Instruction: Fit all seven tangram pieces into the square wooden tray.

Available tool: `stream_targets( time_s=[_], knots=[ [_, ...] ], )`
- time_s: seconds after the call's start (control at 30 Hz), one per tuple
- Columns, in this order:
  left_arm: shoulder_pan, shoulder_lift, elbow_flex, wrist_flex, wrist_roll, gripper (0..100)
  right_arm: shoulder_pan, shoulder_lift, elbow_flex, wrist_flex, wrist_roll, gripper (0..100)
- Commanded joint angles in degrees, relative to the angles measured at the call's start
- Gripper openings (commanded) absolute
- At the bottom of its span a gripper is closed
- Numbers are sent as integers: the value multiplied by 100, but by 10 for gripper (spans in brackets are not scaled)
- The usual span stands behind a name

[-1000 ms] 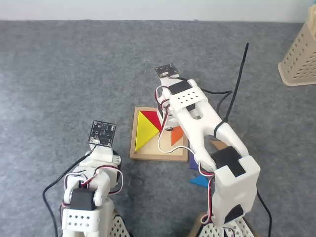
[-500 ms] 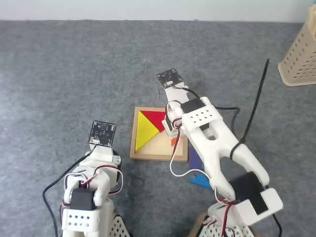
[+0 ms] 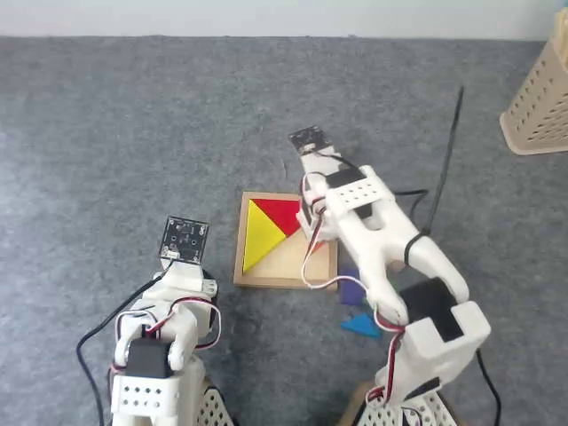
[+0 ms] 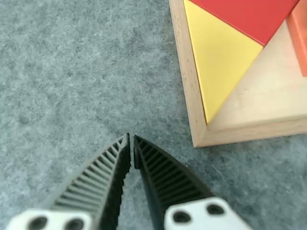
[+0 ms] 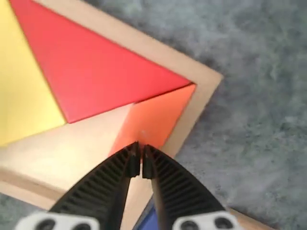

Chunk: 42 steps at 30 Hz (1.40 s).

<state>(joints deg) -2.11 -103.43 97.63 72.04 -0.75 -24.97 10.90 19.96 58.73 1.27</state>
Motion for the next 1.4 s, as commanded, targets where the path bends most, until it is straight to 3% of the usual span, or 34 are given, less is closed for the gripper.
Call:
stream_targets(
  time_s=[0.0, 0.2, 0.4, 0.53, 0.63, 0.77, 0.87, 1.1, 1.37],
  knots=[
    [-26, -123, -110, 35, 35, 12, 215, -57, -246, -40, 88, 7],
    [-26, -123, -110, 35, 35, 12, 382, -998, -246, 215, 79, 8],
    [-26, -123, -110, 35, 35, 12, 1156, -2475, -211, 1218, 237, 8],
    [-26, -123, -110, 35, 35, 12, 1323, -2536, -97, 2246, 2338, 9],
    [-26, -123, -110, 35, 35, 12, 1622, -2387, 158, 2396, 3473, 20],
    [-26, -123, -110, 35, 35, 12, 1947, -2079, 703, 2475, 5345, 176],
    [-26, -123, -110, 35, 35, 12, 2018, -2026, 1196, 2141, 5846, 282],
    [-26, -123, -110, 35, 35, 12, 1982, -1991, 1864, 1358, 6119, 329],
    [-26, -123, -110, 35, 35, 12, 1956, -1965, 1899, 708, 5697, 329]
  ],
)
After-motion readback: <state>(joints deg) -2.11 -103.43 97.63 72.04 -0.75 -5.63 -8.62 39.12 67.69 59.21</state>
